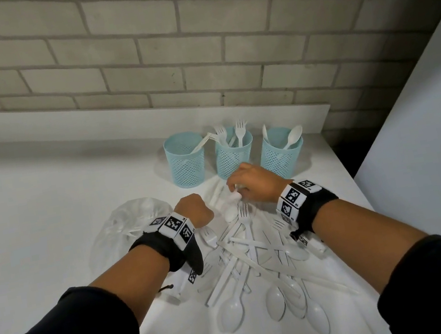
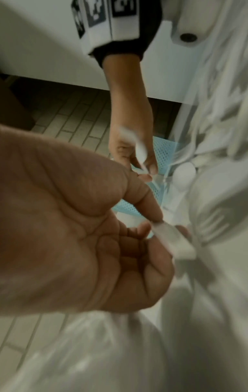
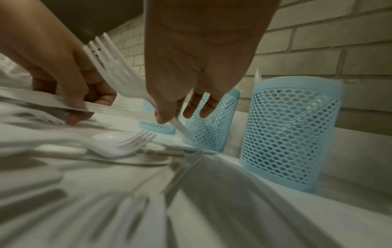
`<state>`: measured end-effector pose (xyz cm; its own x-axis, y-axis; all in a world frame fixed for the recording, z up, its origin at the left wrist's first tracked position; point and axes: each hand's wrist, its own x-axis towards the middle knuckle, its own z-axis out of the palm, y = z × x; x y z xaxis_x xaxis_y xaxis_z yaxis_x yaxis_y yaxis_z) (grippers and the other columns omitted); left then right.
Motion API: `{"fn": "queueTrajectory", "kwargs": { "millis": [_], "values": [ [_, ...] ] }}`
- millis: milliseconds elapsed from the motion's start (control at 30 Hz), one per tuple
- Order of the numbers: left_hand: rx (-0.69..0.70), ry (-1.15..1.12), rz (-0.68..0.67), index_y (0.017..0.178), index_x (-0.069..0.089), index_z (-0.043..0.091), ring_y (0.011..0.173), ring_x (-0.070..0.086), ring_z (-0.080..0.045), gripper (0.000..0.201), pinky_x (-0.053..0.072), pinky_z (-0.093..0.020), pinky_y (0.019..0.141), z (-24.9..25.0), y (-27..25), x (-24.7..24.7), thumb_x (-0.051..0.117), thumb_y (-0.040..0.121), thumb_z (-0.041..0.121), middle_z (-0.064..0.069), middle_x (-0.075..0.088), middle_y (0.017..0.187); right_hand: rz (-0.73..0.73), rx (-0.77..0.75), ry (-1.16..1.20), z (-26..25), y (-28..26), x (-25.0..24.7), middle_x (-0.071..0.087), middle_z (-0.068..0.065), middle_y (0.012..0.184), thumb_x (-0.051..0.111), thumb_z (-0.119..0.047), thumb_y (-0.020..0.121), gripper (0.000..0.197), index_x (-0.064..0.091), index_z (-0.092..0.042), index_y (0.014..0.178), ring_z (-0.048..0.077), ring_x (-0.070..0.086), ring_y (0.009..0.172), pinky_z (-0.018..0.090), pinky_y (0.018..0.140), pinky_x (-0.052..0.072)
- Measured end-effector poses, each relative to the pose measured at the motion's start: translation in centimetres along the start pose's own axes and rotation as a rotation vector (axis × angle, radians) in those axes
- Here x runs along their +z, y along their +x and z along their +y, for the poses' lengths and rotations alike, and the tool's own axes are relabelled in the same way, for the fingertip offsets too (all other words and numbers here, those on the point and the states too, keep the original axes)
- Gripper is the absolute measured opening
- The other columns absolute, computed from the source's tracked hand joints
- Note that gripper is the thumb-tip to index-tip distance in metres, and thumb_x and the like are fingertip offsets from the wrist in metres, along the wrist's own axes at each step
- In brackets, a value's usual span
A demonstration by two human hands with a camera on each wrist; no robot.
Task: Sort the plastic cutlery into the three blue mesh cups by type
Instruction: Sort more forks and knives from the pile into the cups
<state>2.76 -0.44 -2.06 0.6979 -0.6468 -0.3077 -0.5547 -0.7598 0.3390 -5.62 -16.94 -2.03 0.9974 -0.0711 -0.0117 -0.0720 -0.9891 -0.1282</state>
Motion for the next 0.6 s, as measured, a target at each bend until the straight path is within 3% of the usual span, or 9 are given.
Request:
{"fn": "queueTrajectory", "kwargs": {
  "millis": [67, 167, 300, 433, 533, 600],
  "values": [
    [0.009, -0.033, -0.037, 0.111, 0.051, 0.000, 0.105, 0.057, -0.026, 0.026, 0.039, -0.025, 0.074, -0.1, -0.4, -0.2, 0.049, 0.089, 0.014, -0.013, 0.059, 0.115, -0.003, 0.038, 0.007, -0.6, 0.1, -0.4, 0.053, 0.004, 0.093, 0.052, -0.014, 0.090, 0.011, 0.059, -0.012, 0.097, 0.023, 0.050, 0.095, 0.035, 0.079, 0.041],
    [0.023, -0.049, -0.082, 0.083, 0.046, 0.008, 0.085, 0.055, -0.023, 0.006, 0.043, -0.023, 0.061, -0.5, -1.0, -0.3, 0.050, 0.087, 0.008, -0.014, 0.058, 0.103, -0.050, 0.055, -0.118, -1.0, 0.8, -0.2, 0.060, 0.008, 0.096, 0.045, -0.008, 0.090, 0.018, 0.058, -0.013, 0.100, 0.025, 0.051, 0.096, 0.031, 0.072, 0.034],
    [0.038, -0.030, -0.129, 0.061, 0.042, 0.009, 0.069, 0.057, -0.024, 0.025, 0.039, -0.020, 0.048, -0.9, -2.1, -0.2, 0.052, 0.083, 0.001, -0.004, 0.053, 0.060, -0.151, 0.137, -0.186, -0.3, 0.5, 0.9, 0.059, 0.008, 0.113, 0.047, -0.013, 0.095, 0.025, 0.062, -0.017, 0.115, 0.026, 0.054, 0.105, 0.035, 0.080, 0.041],
    [0.033, -0.008, -0.147, 0.053, 0.046, 0.010, 0.048, 0.050, -0.010, 0.030, 0.040, -0.016, 0.050, -1.1, -3.2, 0.3, 0.060, 0.079, 0.008, 0.006, 0.046, 0.029, -0.165, 0.170, -0.069, -0.2, 0.1, 1.5, 0.058, 0.006, 0.117, 0.053, -0.012, 0.092, 0.028, 0.065, -0.019, 0.117, 0.027, 0.054, 0.109, 0.038, 0.089, 0.046],
    [0.022, 0.027, -0.141, 0.060, 0.045, 0.010, 0.051, 0.051, -0.010, 0.028, 0.044, -0.017, 0.053, -0.9, -3.8, 0.9, 0.062, 0.083, 0.013, 0.002, 0.052, 0.051, -0.136, 0.174, -0.096, -0.2, 0.0, 1.8, 0.059, 0.009, 0.112, 0.055, -0.016, 0.091, 0.021, 0.066, -0.015, 0.109, 0.028, 0.056, 0.104, 0.038, 0.084, 0.046],
    [0.035, 0.090, -0.127, 0.073, 0.053, 0.005, 0.064, 0.061, -0.015, 0.022, 0.048, -0.020, 0.061, -0.7, -4.2, 1.1, 0.062, 0.086, 0.021, -0.001, 0.052, 0.062, -0.126, 0.148, -0.123, -0.4, -0.3, 2.0, 0.058, 0.011, 0.109, 0.052, -0.016, 0.093, 0.019, 0.064, -0.010, 0.107, 0.028, 0.054, 0.103, 0.037, 0.082, 0.043]
  ]
}}
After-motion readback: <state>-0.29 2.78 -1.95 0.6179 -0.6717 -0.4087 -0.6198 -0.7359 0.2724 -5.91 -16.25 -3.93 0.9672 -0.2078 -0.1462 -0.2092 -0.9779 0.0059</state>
